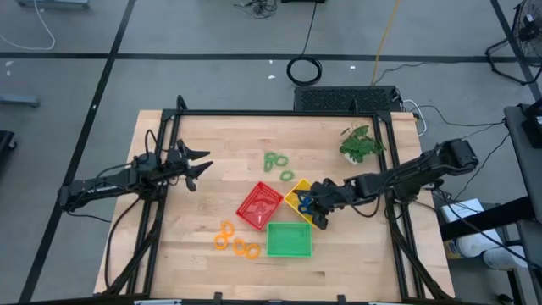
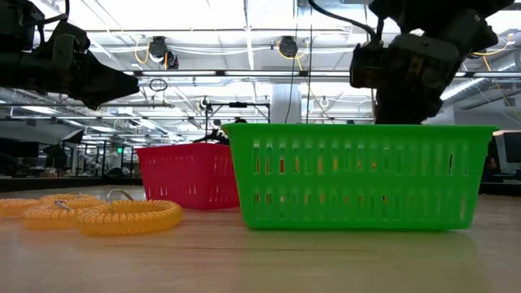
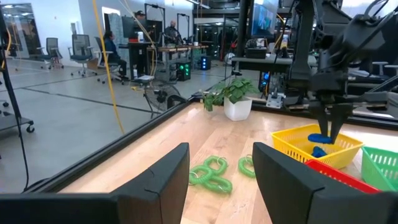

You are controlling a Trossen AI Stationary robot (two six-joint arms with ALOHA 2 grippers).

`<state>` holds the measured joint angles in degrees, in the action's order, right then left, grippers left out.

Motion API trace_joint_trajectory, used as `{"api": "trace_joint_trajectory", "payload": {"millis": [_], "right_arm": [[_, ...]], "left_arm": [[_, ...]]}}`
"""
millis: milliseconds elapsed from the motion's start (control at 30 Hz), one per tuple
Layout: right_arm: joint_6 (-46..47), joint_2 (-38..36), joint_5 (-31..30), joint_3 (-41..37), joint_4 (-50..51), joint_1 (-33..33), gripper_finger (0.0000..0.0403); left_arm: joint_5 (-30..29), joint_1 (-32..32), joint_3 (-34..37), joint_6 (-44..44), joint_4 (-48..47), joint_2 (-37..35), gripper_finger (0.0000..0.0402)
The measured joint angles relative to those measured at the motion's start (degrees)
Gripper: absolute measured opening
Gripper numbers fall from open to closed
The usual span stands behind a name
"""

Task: Sort spring keychains
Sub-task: Put the blue spring keychain into the yellow bin

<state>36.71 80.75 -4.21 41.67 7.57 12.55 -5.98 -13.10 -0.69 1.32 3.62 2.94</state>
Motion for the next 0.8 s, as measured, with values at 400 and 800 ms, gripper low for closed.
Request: {"api": "trace_joint_trajectory", "payload": {"millis": [400,800], "right_arm": [[-0.3,0.0,-0.2,0.0,0.3,-0.6,0.0019],[-0.3,0.0,-0.2,0.0,0.3,-0.6,0.0055]], "left_arm": [[0.1,0.0,0.0,0.0,0.0,0.0,0.0184],[0.1,0.0,0.0,0.0,0.0,0.0,0.0184]]}}
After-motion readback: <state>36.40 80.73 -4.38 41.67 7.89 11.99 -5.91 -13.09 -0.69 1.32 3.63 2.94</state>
